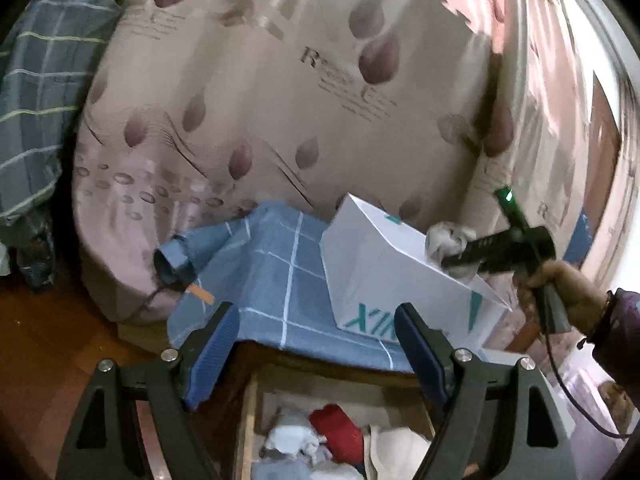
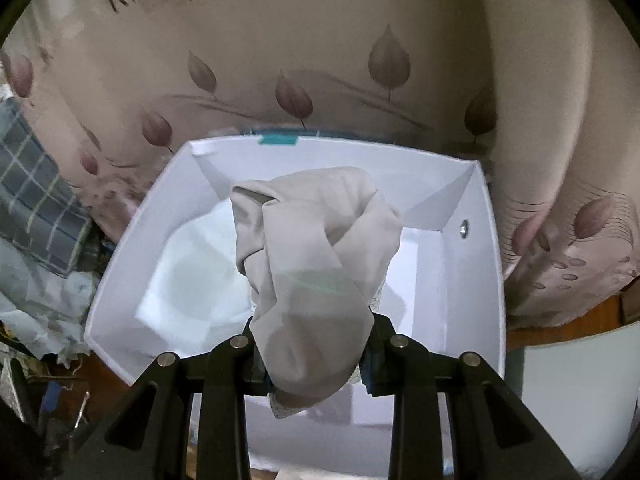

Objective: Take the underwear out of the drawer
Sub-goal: 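Lift the grey underwear and release it into the white box, then reach into the drawer and grasp the beige bra with the left tool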

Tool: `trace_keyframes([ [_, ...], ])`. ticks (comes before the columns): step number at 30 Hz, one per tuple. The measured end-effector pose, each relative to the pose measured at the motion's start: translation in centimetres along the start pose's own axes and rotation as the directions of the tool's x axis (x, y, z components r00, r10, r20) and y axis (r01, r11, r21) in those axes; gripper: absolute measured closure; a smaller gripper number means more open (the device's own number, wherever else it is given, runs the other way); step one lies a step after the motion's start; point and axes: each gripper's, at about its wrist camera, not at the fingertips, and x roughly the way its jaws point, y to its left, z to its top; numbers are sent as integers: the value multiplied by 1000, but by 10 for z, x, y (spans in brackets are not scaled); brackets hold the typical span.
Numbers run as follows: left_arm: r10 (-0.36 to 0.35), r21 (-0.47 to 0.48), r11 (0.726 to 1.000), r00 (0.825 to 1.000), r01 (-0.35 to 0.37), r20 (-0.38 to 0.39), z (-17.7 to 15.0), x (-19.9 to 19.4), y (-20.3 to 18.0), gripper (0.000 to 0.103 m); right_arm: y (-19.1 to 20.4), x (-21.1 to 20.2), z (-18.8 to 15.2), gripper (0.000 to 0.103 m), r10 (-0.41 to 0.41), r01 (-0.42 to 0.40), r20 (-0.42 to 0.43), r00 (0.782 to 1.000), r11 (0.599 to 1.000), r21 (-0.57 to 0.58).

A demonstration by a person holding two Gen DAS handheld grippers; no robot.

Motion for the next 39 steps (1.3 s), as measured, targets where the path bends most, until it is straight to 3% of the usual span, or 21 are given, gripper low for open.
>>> trace_keyframes([
  [6, 44, 117, 992, 997, -36, -65, -4, 10, -16, 21, 2, 33, 7, 69, -17, 18, -82, 996, 1000, 3],
  [10, 50, 180, 983, 996, -37, -70, -10, 12, -28, 21, 9, 33, 11, 56, -41, 40, -71, 997, 999, -10],
  [12, 57, 193, 981, 994, -39, -91, -12, 16, -29, 21, 8, 21, 13, 32, -69, 69, -15, 998, 998, -7],
  [16, 57, 184, 982, 989, -32, -135, -14, 23, -28, 21, 5, -29, 12, 27, -27, 27, 128, 991, 1000, 8],
  [17, 50, 182, 983, 987, -22, -150, -15, 25, -27, 21, 4, -47, 6, 20, -16, 14, 168, 986, 1000, 9],
  [18, 46, 183, 983, 986, -16, -161, -15, 26, -28, 21, 5, -67, -3, 12, 6, -7, 224, 974, 1000, 1],
  [19, 47, 187, 982, 985, -16, -167, -16, 28, -29, 21, 6, -95, -19, 2, 24, -20, 313, 950, 1000, -15],
  [22, 39, 206, 978, 980, 2, -195, -19, 31, -34, 21, 7, -154, -69, 0, -49, 59, 488, 872, 998, -4],
  [23, 38, 219, 976, 979, 6, -200, -21, 32, -37, 21, 6, -164, -83, 0, -72, 83, 507, 859, 997, 3],
  [25, 37, 245, 970, 977, 16, -209, -25, 34, -42, 21, -2, -182, -129, 0, -94, 138, 575, 813, 990, -33],
  [26, 31, 253, 967, 976, 26, -217, -26, 35, -44, 21, -7, -187, -157, 0, -141, 211, 602, 786, 976, -47],
  [29, 11, 293, 953, 963, 71, -269, -34, 41, -56, 21, -29, -187, -205, 0, -236, 296, 627, 742, 955, 9],
  [30, 3, 305, 948, 952, 96, -307, -39, 46, -61, 21, -38, -186, -218, 0, -236, 279, 640, 731, 960, 36],
  [32, -12, 307, 941, 921, 143, -389, -48, 58, -69, 21, -56, -188, -248, 0, -228, 228, 693, 683, 969, 94],
  [33, -16, 302, 938, 889, 172, -457, -56, 67, -75, 21, -67, -188, -260, 0, -245, 210, 706, 665, 968, 139],
  [35, -14, 287, 936, 836, 204, -549, -71, 81, -84, 21, -79, -184, -276, 0, -270, 192, 706, 654, 963, 190],
  [36, -17, 263, 938, 786, 226, -618, -84, 92, -90, 21, -83, -180, -282, 0, -284, 201, 706, 648, 959, 201],
  [37, -17, 242, 942, 752, 233, -659, -93, 101, -92, 21, -85, -177, -286, 0, -294, 206, 703, 647, 956, 210],
  [39, -30, 178, 958, 695, 225, -718, -110, 120, -95, 21, -92, -178, -286, 0, -253, 151, 695, 673, 967, 206],
])
